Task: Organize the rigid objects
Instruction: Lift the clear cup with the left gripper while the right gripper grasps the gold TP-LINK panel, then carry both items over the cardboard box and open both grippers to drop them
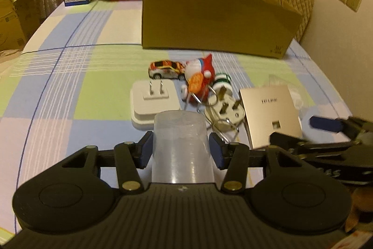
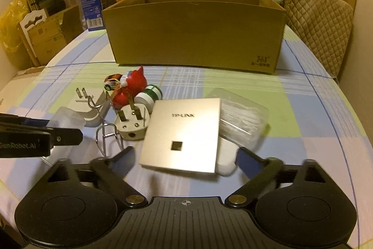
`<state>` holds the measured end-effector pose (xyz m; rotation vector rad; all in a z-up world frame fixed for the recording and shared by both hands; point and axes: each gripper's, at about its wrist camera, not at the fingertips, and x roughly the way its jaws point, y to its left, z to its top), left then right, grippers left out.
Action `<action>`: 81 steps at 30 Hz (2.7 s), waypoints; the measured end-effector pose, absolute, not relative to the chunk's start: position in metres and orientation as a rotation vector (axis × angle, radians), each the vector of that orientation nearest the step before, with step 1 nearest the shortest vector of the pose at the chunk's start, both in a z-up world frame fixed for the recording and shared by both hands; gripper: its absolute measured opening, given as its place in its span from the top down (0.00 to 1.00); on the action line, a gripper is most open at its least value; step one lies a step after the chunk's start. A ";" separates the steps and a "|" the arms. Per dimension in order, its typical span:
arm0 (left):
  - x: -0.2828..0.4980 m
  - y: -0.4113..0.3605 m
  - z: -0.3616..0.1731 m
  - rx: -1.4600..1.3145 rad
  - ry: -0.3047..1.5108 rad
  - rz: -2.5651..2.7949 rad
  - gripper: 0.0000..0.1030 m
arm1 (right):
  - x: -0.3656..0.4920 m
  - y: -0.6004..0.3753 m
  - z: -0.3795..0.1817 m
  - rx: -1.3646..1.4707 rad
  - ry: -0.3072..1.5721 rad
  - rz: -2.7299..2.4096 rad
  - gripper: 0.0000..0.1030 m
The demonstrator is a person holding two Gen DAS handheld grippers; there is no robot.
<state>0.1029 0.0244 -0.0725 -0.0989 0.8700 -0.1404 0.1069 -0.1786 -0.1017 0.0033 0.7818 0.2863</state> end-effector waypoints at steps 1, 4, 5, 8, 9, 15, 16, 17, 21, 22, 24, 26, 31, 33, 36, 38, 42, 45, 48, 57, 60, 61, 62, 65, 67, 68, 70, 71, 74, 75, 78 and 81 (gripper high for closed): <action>0.103 0.025 -0.072 -0.106 0.865 -0.138 0.56 | 0.109 -0.175 -0.103 -0.004 0.781 0.283 0.17; 0.106 0.029 -0.071 -0.133 0.854 -0.132 0.56 | 0.114 -0.164 -0.107 -0.038 0.773 0.267 0.18; 0.106 0.030 -0.071 -0.140 0.851 -0.131 0.56 | 0.116 -0.160 -0.109 -0.054 0.770 0.258 0.18; 0.106 0.031 -0.071 -0.148 0.845 -0.127 0.56 | 0.121 -0.150 -0.115 -0.083 0.777 0.241 0.18; 0.107 0.032 -0.071 -0.152 0.845 -0.127 0.56 | 0.121 -0.149 -0.117 -0.089 0.778 0.231 0.18; 0.106 0.032 -0.071 -0.158 0.836 -0.121 0.56 | 0.127 -0.140 -0.124 -0.132 0.767 0.189 0.18; 0.106 0.032 -0.071 -0.159 0.836 -0.121 0.56 | 0.128 -0.138 -0.125 -0.141 0.765 0.184 0.18; 0.107 0.032 -0.071 -0.159 0.835 -0.121 0.56 | 0.129 -0.137 -0.126 -0.149 0.764 0.179 0.18; 0.105 0.032 -0.070 -0.160 0.827 -0.119 0.56 | 0.132 -0.137 -0.128 -0.147 0.765 0.174 0.18; 0.105 0.032 -0.070 -0.160 0.825 -0.119 0.56 | 0.132 -0.138 -0.128 -0.147 0.765 0.174 0.18; 0.105 0.032 -0.069 -0.160 0.820 -0.118 0.56 | 0.131 -0.139 -0.127 -0.138 0.761 0.178 0.18; 0.104 0.031 -0.067 -0.158 0.817 -0.115 0.56 | 0.131 -0.141 -0.126 -0.126 0.759 0.180 0.18; 0.104 0.029 -0.059 -0.153 0.803 -0.112 0.56 | 0.126 -0.145 -0.115 -0.103 0.727 0.189 0.18; 0.104 0.027 -0.055 -0.152 0.798 -0.114 0.56 | 0.125 -0.147 -0.110 -0.091 0.721 0.196 0.18; 0.105 0.023 -0.049 -0.155 0.790 -0.120 0.56 | 0.122 -0.153 -0.102 -0.076 0.711 0.205 0.18; 0.106 0.021 -0.045 -0.158 0.787 -0.124 0.56 | 0.120 -0.157 -0.095 -0.069 0.702 0.206 0.18; 0.108 0.012 -0.033 -0.154 0.782 -0.140 0.56 | 0.115 -0.170 -0.079 -0.044 0.685 0.207 0.18; 0.113 0.004 -0.021 -0.149 0.772 -0.158 0.56 | 0.115 -0.181 -0.062 -0.027 0.669 0.216 0.18; 0.124 -0.002 -0.005 -0.140 0.756 -0.177 0.56 | 0.122 -0.194 -0.040 -0.001 0.654 0.230 0.18; 0.195 -0.015 0.057 -0.066 0.675 -0.204 0.55 | 0.183 -0.224 0.037 0.015 0.591 0.276 0.18; 0.229 -0.019 0.073 -0.050 0.658 -0.207 0.55 | 0.215 -0.227 0.056 0.004 0.582 0.291 0.18; 0.238 -0.021 0.075 -0.047 0.658 -0.208 0.55 | 0.226 -0.227 0.059 -0.010 0.579 0.293 0.18; 0.250 -0.022 0.077 -0.042 0.657 -0.205 0.55 | 0.238 -0.227 0.061 -0.013 0.578 0.298 0.18; 0.283 -0.023 0.073 -0.042 0.656 -0.200 0.55 | 0.273 -0.232 0.058 0.036 0.619 0.311 0.18; 0.304 -0.023 0.064 -0.034 0.689 -0.183 0.55 | 0.294 -0.233 0.053 0.047 0.647 0.312 0.18; 0.312 -0.024 0.060 -0.031 0.700 -0.178 0.55 | 0.305 -0.231 0.049 0.038 0.658 0.304 0.18; 0.326 -0.024 0.054 -0.033 0.713 -0.170 0.55 | 0.318 -0.232 0.039 0.042 0.677 0.300 0.18; 0.330 -0.025 0.051 -0.034 0.715 -0.169 0.55 | 0.323 -0.233 0.034 0.053 0.688 0.299 0.18; 0.343 -0.024 0.041 -0.050 0.731 -0.172 0.55 | 0.338 -0.233 0.019 0.049 0.713 0.294 0.18; 0.348 -0.024 0.037 -0.050 0.738 -0.170 0.55 | 0.342 -0.233 0.015 0.049 0.719 0.291 0.18; 0.355 -0.027 0.027 -0.045 0.749 -0.165 0.55 | 0.349 -0.236 0.005 0.067 0.738 0.282 0.18; 0.360 -0.028 0.019 -0.057 0.750 -0.162 0.37 | 0.352 -0.236 -0.001 0.063 0.744 0.281 0.18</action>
